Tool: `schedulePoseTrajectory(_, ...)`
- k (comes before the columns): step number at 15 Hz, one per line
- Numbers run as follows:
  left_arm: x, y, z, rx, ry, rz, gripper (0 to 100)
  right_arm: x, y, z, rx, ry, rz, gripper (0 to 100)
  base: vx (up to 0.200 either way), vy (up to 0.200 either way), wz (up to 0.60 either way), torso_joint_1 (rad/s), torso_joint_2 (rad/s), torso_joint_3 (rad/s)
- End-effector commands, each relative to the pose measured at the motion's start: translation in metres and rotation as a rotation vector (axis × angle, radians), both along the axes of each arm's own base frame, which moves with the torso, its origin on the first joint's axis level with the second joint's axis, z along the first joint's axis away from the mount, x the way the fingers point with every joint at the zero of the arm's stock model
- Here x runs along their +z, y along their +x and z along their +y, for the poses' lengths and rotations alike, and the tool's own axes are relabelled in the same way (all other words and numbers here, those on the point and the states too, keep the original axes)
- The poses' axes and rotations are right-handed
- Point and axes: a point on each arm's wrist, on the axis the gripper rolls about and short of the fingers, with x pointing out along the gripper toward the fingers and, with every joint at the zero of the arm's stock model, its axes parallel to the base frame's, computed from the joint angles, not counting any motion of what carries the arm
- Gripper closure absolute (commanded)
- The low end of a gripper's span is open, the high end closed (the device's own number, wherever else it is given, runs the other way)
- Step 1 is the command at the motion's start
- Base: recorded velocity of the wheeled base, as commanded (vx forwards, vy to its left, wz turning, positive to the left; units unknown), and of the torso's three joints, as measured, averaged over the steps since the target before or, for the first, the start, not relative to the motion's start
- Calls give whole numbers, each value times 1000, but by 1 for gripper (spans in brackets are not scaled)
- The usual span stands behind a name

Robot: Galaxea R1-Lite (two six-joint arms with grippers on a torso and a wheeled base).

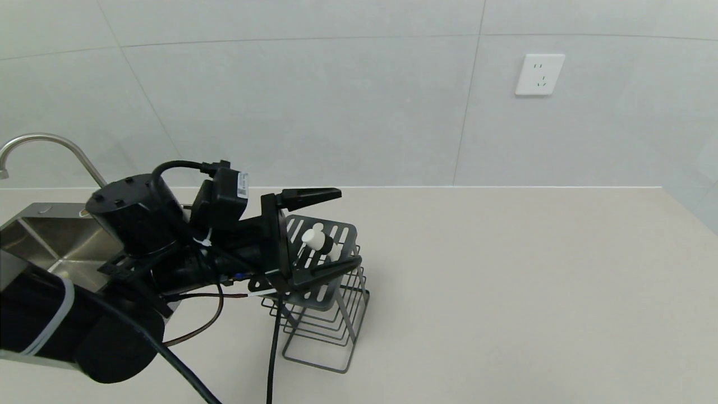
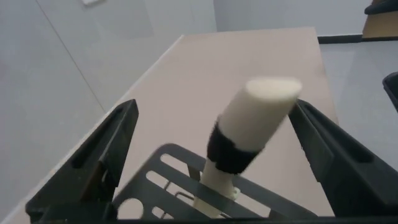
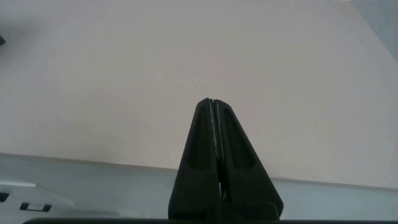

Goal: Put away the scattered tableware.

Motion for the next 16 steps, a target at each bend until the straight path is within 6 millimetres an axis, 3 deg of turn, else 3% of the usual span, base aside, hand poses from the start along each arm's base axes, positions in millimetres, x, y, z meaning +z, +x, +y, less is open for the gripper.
schedulePoseTrajectory(1, 32, -21, 8, 1, -36, -104, 0, 0, 0, 0, 0, 0, 1, 100, 0, 0, 0, 0, 0, 0)
schedulePoseTrajectory(2, 41, -31, 12, 2, -48, -134, 0, 0, 0, 0, 0, 0, 1, 100, 0, 0, 0, 0, 0, 0)
schedulePoseTrajectory(4, 68, -88, 35, 15, -84, -250, 0, 0, 0, 0, 0, 0, 1, 100, 0, 0, 0, 0, 0, 0)
schedulePoseTrajectory(6, 75, -146, 53, 12, -116, -333, 0, 0, 0, 0, 2, 0, 1, 100, 0, 0, 0, 0, 0, 0)
schedulePoseTrajectory(9, 40, -233, 86, 74, -166, -216, 0, 0, 0, 0, 2, 0, 1, 100, 0, 0, 0, 0, 0, 0)
schedulePoseTrajectory(10, 34, -242, 90, 96, -178, -191, 0, 0, 0, 0, 2, 0, 1, 100, 0, 0, 0, 0, 0, 0)
schedulePoseTrajectory(11, 19, -276, 98, 196, -216, -120, 0, 0, 0, 0, 3, 0, 1, 100, 0, 0, 0, 0, 0, 0)
schedulePoseTrajectory(14, -20, -317, 100, 326, -210, -9, 0, 0, 0, 0, 3, 0, 1, 100, 0, 0, 0, 0, 0, 0)
schedulePoseTrajectory(16, -44, -326, 99, 357, -198, 64, 0, 0, 0, 0, 3, 0, 1, 100, 0, 0, 0, 0, 0, 0)
